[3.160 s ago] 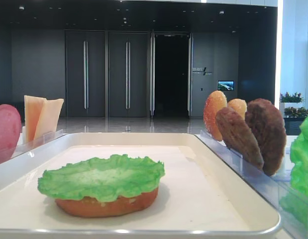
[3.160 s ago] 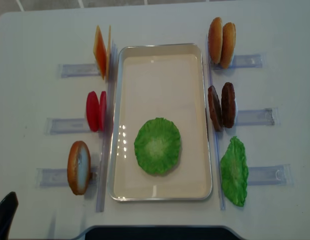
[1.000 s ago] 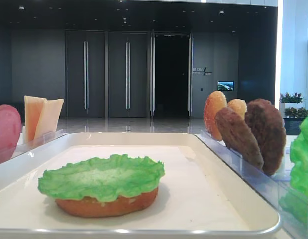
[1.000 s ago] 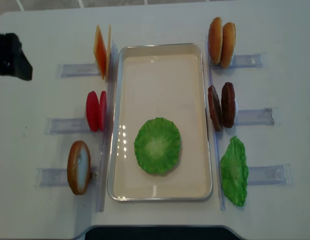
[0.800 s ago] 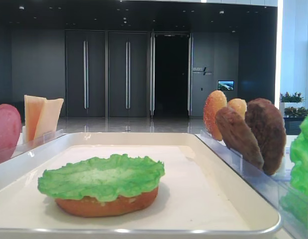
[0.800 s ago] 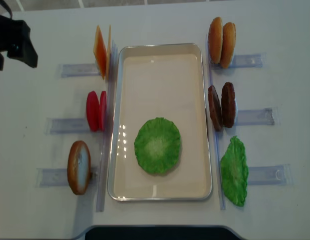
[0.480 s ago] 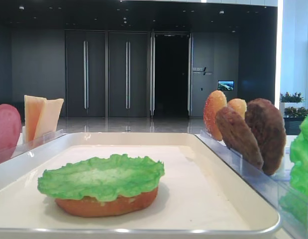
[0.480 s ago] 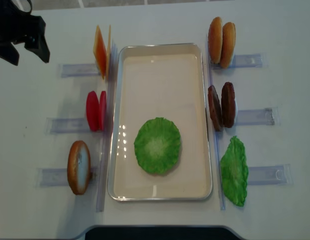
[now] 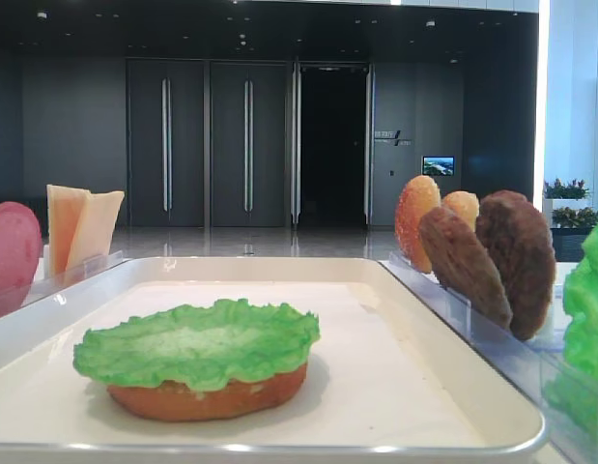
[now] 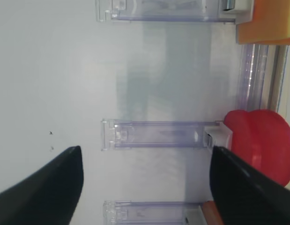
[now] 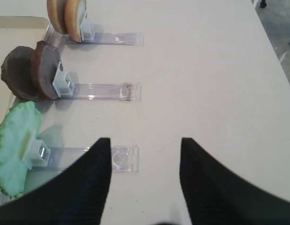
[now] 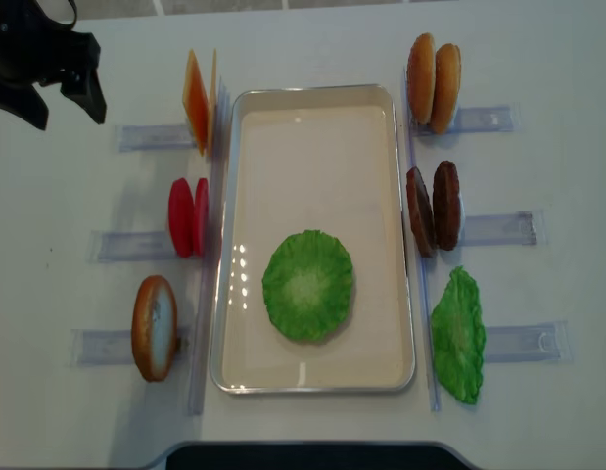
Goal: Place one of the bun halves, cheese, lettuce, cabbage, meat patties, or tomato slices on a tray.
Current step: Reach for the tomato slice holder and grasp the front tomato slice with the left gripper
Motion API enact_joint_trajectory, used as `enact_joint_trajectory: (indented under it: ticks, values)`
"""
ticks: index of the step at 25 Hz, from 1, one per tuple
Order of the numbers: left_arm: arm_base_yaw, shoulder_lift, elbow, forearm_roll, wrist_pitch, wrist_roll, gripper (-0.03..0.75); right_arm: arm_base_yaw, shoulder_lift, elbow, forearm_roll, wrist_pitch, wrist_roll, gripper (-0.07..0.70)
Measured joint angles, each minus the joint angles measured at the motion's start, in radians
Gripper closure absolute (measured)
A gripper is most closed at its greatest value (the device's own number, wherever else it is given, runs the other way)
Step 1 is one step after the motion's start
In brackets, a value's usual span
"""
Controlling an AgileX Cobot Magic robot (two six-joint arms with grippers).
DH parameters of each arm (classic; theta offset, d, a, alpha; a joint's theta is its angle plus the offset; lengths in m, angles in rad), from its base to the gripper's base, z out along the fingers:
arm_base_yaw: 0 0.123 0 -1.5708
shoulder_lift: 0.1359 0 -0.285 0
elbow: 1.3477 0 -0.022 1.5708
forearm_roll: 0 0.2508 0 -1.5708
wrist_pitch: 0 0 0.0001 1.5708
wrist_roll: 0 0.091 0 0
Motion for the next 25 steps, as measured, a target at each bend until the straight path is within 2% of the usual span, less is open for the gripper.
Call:
enact_joint_trajectory:
  ticks: [6,12,25]
  values:
    - [-0.019,0.0,0.0,-0.024,0.0,-0.027,0.073,0.0,0.0,0.0,0.0,0.0,0.0,0.277]
    - [-0.156,0.0,0.0,0.027,0.0,-0.057,0.073,0.0,0.0,0.0,0.0,0.0,0.0,0.277]
    - [-0.421,0.033,0.0,0.05,0.0,-0.274,0.073,0.0,0.0,0.0,0.0,0.0,0.0,0.277]
